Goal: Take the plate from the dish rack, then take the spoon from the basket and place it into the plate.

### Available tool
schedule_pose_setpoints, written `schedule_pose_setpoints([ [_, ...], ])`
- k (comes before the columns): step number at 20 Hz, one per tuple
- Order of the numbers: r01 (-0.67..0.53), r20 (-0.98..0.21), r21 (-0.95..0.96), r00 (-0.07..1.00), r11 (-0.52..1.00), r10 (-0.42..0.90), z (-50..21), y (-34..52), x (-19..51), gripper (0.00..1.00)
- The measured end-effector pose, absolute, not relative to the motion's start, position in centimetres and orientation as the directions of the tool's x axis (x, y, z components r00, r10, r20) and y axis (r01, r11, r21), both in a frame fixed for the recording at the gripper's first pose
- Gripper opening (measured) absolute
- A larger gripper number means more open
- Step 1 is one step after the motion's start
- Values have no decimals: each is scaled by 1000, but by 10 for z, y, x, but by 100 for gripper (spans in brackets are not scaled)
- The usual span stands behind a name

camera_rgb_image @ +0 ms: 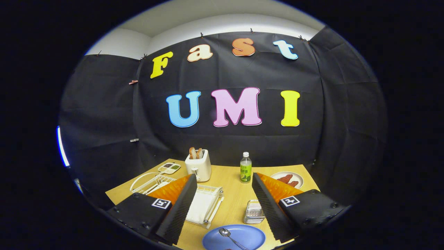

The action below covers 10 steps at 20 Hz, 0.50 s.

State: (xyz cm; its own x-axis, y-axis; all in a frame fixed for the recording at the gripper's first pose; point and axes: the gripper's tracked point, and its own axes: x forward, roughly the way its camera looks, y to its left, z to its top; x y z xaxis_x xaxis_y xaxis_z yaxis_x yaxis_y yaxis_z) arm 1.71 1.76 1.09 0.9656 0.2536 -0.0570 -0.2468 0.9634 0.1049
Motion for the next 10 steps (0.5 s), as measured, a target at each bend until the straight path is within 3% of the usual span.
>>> schedule_pose_setpoints([
  [10, -197, -42, 105, 979, 975, 202, 17, 51, 4, 98],
])
